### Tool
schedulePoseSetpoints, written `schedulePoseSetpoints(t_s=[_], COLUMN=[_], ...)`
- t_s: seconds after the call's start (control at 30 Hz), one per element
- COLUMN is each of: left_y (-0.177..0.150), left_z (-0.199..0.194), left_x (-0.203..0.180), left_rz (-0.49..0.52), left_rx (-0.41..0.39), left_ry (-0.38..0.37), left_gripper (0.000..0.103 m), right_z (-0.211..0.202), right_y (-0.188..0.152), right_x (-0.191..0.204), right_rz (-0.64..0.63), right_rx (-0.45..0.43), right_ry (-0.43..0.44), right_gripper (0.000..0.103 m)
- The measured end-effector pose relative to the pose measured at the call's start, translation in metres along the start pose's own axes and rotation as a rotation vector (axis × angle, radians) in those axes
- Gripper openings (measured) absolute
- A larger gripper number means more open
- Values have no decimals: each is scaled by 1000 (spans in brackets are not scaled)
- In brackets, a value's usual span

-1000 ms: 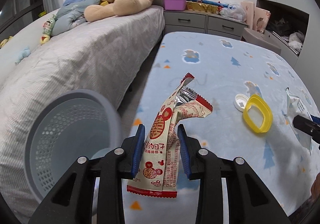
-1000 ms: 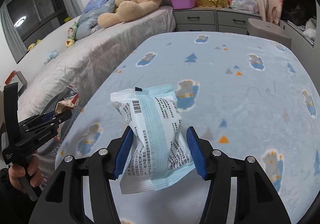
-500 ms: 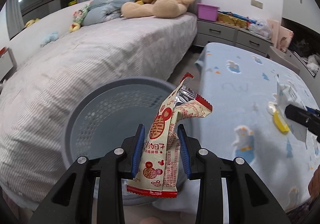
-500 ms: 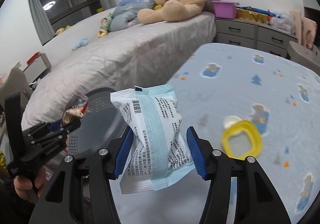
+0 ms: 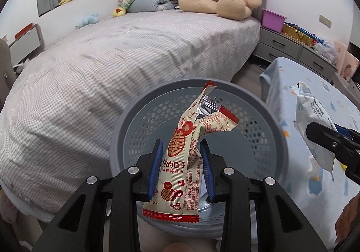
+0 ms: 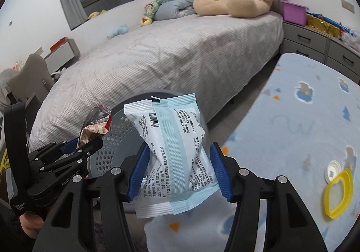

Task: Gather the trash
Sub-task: 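Carry the snack wrapper and wipe packet over the gray basket, then open both grippers over the basket to drop wrapper and packet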

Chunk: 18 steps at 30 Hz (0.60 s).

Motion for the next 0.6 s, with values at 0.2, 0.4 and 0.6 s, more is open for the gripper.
schedulePoseSetpoints(t_s=[0.2, 0.4, 0.6], left_y=[4, 4, 3], left_z=[14, 22, 24], left_x=[16, 22, 24], left_rz=[-37, -47, -54], left_rx=[14, 25, 30], left_ry=[30, 39, 34], left_gripper=[33, 33, 33], right_z=[29, 49, 56], right_y=[1, -1, 0], right_x=[18, 27, 28], right_rz=[-30, -48, -43], right_rx=[37, 70, 81], right_ry=[29, 49, 59], right_gripper=[54, 54, 55])
Point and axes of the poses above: each gripper's, at about its wrist camera, not at the fingertips, and z roughly the way its jaws point, x to its left, y to its top, the point moved 5 cm from there along z, roughly the way its jaws point, and after that the axes turned 8 degrees about -x, right-handed, at the moved point
